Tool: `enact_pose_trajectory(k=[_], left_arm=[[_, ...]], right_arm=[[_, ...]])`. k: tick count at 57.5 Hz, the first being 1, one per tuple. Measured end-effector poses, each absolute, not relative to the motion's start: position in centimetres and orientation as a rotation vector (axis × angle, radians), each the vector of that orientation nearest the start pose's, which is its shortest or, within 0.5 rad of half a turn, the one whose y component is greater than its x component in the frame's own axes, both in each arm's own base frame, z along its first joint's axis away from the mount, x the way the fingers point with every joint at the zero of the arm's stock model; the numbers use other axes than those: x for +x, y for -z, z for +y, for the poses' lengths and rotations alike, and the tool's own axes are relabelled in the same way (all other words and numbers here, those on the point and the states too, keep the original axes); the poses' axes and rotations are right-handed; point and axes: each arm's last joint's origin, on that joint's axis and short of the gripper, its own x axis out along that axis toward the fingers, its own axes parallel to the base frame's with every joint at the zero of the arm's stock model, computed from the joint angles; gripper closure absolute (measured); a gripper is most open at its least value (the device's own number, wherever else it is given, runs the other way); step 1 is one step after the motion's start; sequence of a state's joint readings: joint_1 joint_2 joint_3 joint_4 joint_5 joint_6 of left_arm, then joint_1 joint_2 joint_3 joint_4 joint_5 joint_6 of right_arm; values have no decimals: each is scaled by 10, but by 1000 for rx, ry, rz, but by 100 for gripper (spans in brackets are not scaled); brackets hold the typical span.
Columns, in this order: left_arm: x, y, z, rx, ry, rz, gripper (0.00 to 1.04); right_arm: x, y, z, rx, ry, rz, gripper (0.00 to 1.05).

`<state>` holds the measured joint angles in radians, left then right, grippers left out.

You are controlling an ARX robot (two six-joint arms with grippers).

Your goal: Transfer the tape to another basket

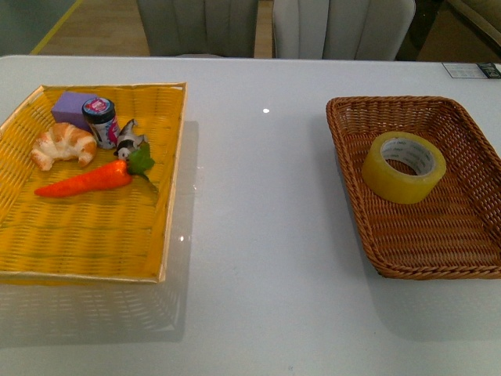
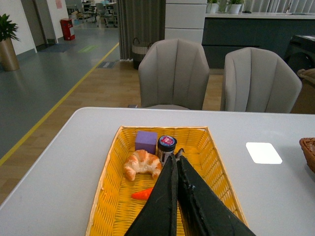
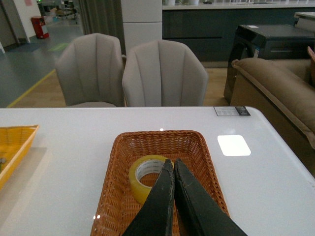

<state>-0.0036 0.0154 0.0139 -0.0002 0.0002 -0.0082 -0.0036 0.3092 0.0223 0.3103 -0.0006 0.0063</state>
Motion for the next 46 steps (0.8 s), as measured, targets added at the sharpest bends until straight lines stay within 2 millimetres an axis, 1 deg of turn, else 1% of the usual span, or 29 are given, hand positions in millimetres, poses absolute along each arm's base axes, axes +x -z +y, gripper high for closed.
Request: enact_pose_trajectory(k=[25, 30, 34, 46], left_arm=[[98, -167, 0, -8, 4, 1, 103], [98, -167, 0, -8, 3, 1, 103], [98, -167, 0, -8, 4, 1, 103], [98, -167, 0, -8, 4, 1, 103]], right_arm=[[108, -174, 0, 6, 3, -23, 103], [101, -169, 0, 6, 2, 11, 103], [97, -171, 0, 6, 2, -15, 103], [97, -171, 0, 6, 2, -17, 103]])
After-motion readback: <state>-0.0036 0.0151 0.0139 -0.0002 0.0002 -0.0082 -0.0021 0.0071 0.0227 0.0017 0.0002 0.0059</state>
